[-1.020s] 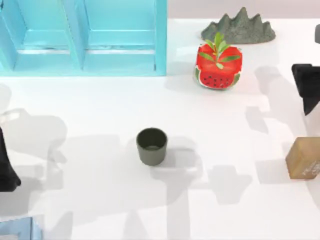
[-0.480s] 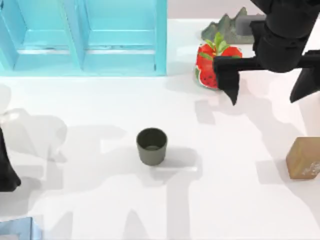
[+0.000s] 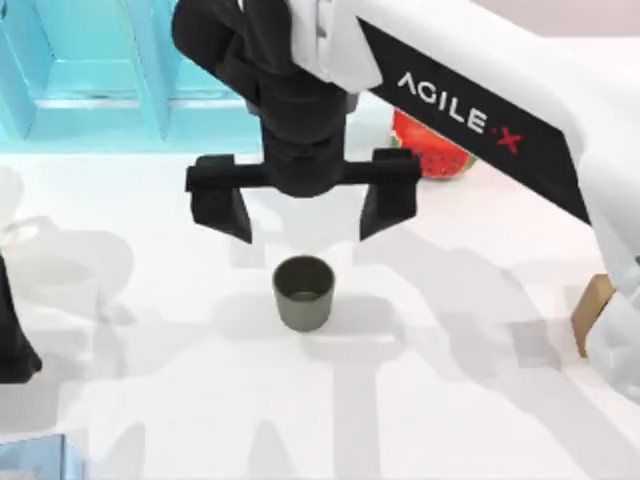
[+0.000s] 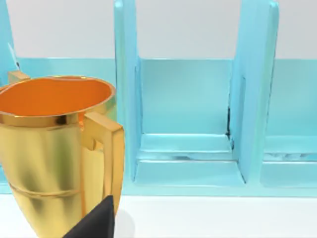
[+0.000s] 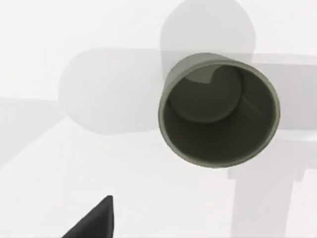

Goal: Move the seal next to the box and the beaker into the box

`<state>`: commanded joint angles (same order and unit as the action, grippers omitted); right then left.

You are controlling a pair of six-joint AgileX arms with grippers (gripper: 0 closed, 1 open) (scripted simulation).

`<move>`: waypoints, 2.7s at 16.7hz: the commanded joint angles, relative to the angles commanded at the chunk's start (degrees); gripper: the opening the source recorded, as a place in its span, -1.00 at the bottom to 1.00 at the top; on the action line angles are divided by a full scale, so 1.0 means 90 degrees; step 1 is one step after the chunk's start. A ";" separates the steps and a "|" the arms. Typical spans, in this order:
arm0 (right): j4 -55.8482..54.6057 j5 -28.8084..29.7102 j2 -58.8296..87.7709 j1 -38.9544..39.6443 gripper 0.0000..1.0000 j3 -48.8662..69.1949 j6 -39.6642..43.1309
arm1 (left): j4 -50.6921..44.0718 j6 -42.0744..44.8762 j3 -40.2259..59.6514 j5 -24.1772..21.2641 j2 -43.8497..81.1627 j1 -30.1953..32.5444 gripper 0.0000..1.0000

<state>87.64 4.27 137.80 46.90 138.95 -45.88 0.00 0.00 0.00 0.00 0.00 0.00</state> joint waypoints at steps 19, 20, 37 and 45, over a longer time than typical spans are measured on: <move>-0.1710 0.0046 0.0793 0.0169 1.00 -0.0898 -0.0417 | 0.0000 0.0000 0.0000 0.0000 0.0000 0.0000 1.00; -0.1893 0.0046 0.0783 0.0167 1.00 -0.1084 -0.0416 | 0.0000 0.0000 0.0000 0.0000 0.0000 0.0000 1.00; -0.2058 0.0046 0.0779 0.0168 -0.81 -0.1250 -0.0417 | 0.0000 0.0000 0.0000 0.0000 0.0000 0.0000 1.00; -0.2058 0.0046 0.0779 0.0168 -1.00 -0.1250 -0.0417 | 0.0000 0.0000 0.0000 0.0000 0.0000 0.0000 1.00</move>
<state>69.12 4.68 144.81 48.42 127.70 -49.63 0.00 0.00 0.00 0.00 0.00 0.00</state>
